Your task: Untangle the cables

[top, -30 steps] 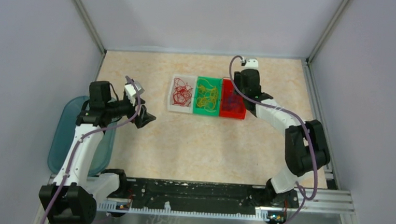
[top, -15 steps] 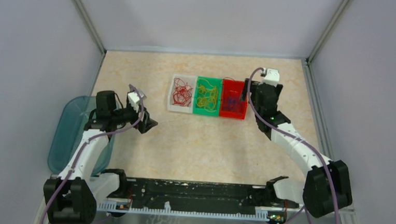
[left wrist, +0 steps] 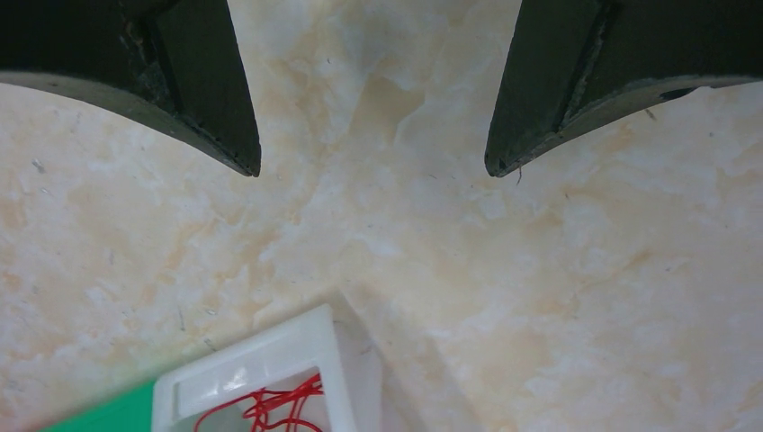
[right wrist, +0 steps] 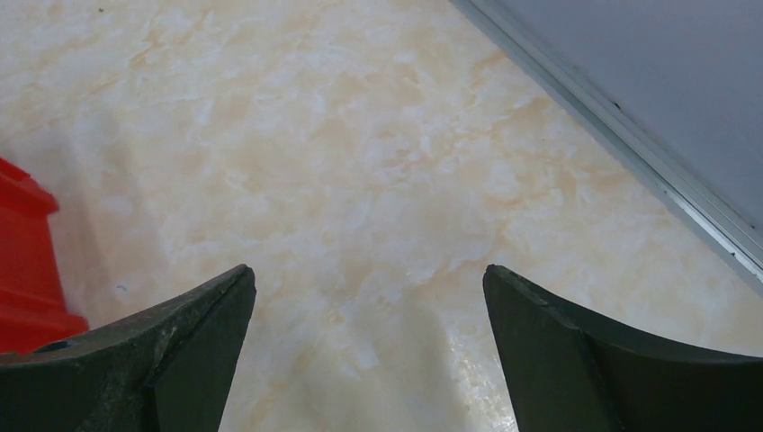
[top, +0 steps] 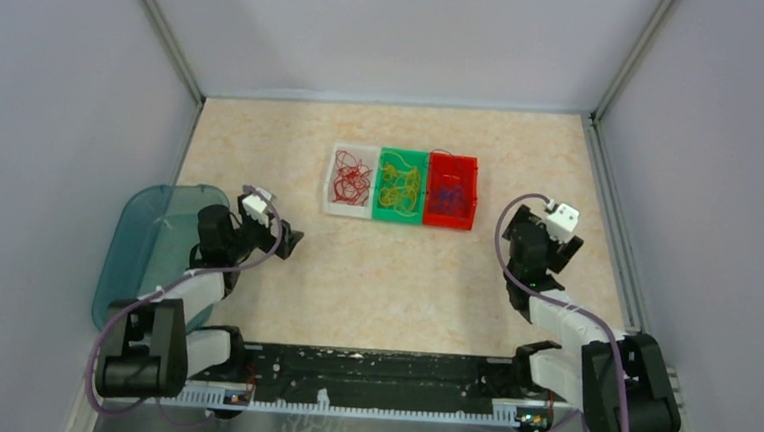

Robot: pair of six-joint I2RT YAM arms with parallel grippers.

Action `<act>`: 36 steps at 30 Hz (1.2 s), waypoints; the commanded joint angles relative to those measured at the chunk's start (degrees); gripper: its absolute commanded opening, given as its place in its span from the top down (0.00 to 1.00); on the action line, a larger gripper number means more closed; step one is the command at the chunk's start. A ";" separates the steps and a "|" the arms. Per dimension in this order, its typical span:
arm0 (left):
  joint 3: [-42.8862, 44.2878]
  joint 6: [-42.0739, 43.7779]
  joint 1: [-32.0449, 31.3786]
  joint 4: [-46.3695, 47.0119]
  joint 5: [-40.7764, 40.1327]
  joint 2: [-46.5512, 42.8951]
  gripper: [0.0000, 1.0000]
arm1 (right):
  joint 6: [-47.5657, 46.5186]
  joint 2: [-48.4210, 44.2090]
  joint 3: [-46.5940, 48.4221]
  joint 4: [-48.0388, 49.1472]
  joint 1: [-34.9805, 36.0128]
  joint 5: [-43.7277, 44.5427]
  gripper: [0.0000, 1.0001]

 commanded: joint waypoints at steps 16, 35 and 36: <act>-8.80 -8.54 0.70 59.51 -11.53 25.81 0.00 | -2.91 12.12 -7.32 36.41 -11.04 -3.02 0.01; -2.32 -8.18 -0.23 47.38 -14.15 26.32 0.00 | -15.44 21.07 -6.61 47.07 -9.85 -24.14 0.01; -2.36 -8.15 -0.19 47.43 -14.17 26.30 0.00 | -15.53 21.12 -6.73 47.55 -9.86 -24.17 0.01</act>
